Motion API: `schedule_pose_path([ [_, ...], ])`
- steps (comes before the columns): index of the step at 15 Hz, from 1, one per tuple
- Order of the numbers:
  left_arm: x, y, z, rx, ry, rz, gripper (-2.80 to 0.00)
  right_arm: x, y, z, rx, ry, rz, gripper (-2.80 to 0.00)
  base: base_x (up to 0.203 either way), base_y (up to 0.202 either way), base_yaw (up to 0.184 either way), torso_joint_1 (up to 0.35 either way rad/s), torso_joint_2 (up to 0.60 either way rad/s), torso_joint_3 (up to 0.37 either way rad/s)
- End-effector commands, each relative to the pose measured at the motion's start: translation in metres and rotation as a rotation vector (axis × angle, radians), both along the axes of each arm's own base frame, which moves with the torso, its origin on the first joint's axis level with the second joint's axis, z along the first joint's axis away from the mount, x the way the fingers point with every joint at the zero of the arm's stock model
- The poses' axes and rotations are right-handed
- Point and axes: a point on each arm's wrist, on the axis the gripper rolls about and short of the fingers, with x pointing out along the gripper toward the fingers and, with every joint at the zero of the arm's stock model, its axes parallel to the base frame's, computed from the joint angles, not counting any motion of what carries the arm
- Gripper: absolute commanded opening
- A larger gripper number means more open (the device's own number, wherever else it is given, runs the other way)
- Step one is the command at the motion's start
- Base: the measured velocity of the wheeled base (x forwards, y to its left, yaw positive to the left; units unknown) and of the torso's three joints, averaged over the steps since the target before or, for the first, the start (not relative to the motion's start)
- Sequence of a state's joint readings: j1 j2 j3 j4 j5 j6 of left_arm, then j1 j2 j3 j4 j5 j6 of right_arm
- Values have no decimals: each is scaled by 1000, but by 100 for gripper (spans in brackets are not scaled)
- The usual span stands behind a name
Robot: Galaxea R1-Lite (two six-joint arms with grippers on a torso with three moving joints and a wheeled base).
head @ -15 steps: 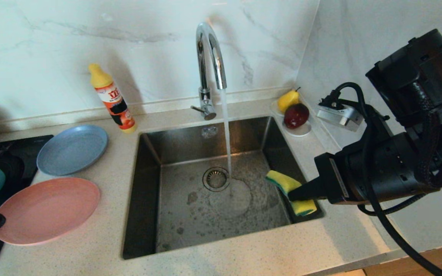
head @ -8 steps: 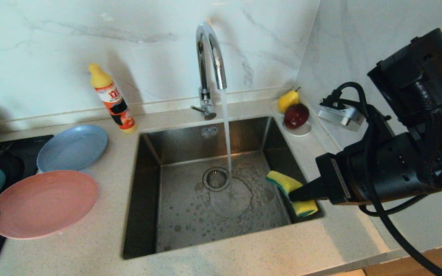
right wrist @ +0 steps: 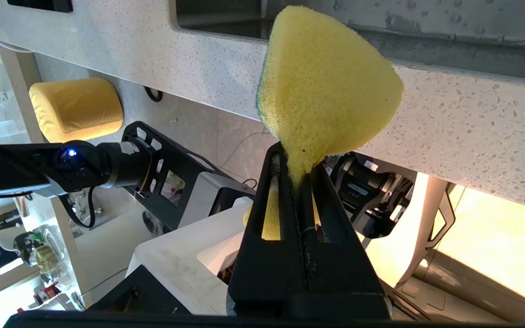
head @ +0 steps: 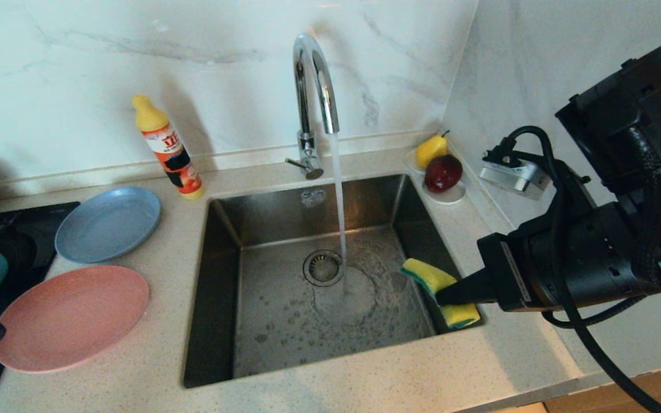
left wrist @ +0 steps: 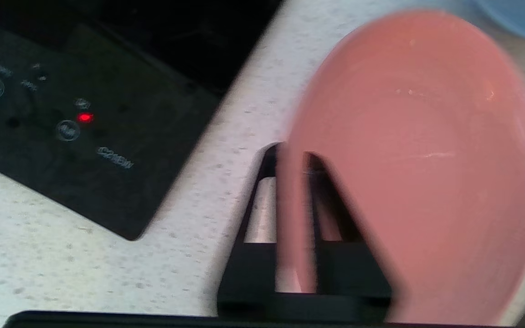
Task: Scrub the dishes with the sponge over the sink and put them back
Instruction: Place the plate on the table
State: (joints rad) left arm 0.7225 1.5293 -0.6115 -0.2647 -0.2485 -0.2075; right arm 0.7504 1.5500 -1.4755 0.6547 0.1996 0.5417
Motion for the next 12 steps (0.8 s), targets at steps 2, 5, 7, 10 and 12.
schedule_pose_path([
  [2, 0, 5, -3, -5, 7, 10, 0, 1, 1, -2, -7, 11, -2, -280, 0, 0, 0, 0, 0, 0],
  [5, -3, 2, 15, 21, -56, 1, 0, 1, 1, -4, -10, 16, -1, -280, 0, 0, 0, 0, 0, 0],
  [7, 1, 5, 36, 63, -119, -12, 0, 1, 2, -4, -11, 17, -1, -280, 0, 0, 0, 0, 0, 0],
  [10, 12, 2, 67, 151, -195, -69, -280, 2, 2, -2, -5, 10, -2, -280, 0, 0, 0, 0, 0, 0],
  [12, 23, -5, 85, 221, -236, -150, -280, 0, 0, 1, 3, 0, -1, -280, 0, 0, 0, 0, 0, 0],
])
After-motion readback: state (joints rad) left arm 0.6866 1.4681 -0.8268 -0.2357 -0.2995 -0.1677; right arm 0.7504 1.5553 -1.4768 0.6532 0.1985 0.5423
